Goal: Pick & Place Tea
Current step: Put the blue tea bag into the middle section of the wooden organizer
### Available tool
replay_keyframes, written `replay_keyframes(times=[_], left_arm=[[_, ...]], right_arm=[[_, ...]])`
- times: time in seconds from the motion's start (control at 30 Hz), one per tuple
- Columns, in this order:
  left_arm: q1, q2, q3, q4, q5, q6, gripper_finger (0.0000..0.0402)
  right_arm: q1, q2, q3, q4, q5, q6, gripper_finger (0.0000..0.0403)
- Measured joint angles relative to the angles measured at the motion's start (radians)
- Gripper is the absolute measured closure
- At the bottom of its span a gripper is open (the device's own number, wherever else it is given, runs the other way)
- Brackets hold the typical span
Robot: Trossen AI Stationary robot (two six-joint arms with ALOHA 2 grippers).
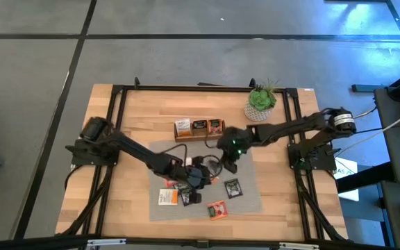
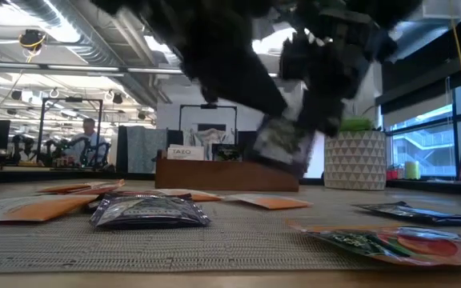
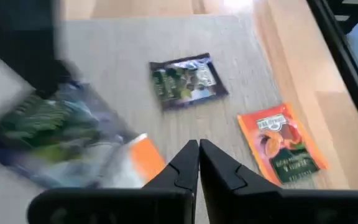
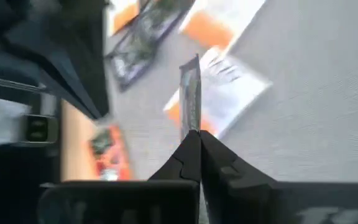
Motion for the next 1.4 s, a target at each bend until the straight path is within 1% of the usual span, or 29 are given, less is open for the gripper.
replay_keyframes(times=[0.07,0.1,0.17,0.23,0.27,0.4,0.5,0.63,0.7,0.83,1.0,1.17,1.4], left_arm=[[0.001,-0.058,-0.011,-0.076,-0.037,-0.010,0.0390],[0.001,-0.087,-0.023,-0.083,-0.052,-0.011,0.0391],[-0.002,-0.157,-0.069,-0.055,-0.080,-0.013,0.0393],[-0.005,-0.222,-0.126,-0.002,-0.101,-0.024,0.0393],[-0.006,-0.257,-0.163,0.030,-0.113,-0.027,0.0393],[-0.005,-0.377,-0.298,0.193,-0.124,-0.076,0.0394],[-0.005,-0.436,-0.365,0.249,-0.135,-0.092,0.0392],[-0.006,-0.468,-0.400,0.252,-0.207,-0.093,0.0389],[-0.005,-0.472,-0.412,0.246,-0.223,-0.094,0.0389],[-0.001,-0.472,-0.428,0.237,-0.225,-0.093,0.0391],[0.001,-0.472,-0.437,0.214,-0.227,-0.105,0.0389],[0.001,-0.472,-0.437,0.214,-0.225,-0.105,0.0391],[0.001,-0.472,-0.437,0.214,-0.225,-0.104,0.0393]], right_arm=[[-0.029,-0.005,0.102,-0.119,0.063,-0.109,0.0401],[-0.044,-0.008,0.149,-0.181,0.097,-0.165,0.0401],[-0.076,-0.006,0.235,-0.272,0.178,-0.260,0.0401],[-0.111,0.000,0.303,-0.316,0.244,-0.339,0.0401],[-0.132,0.000,0.331,-0.331,0.258,-0.376,0.0402],[-0.210,0.022,0.404,-0.356,0.262,-0.480,0.0402],[-0.247,0.062,0.434,-0.361,0.261,-0.549,0.0402],[-0.259,0.143,0.495,-0.370,0.244,-0.623,0.0402],[-0.259,0.187,0.531,-0.422,0.244,-0.664,0.0402],[-0.259,0.271,0.609,-0.508,0.257,-0.730,0.0402],[-0.260,0.350,0.671,-0.531,0.308,-0.780,0.0402],[-0.261,0.401,0.699,-0.537,0.341,-0.808,0.0401],[-0.262,0.425,0.700,-0.507,0.416,-0.810,0.0386]])
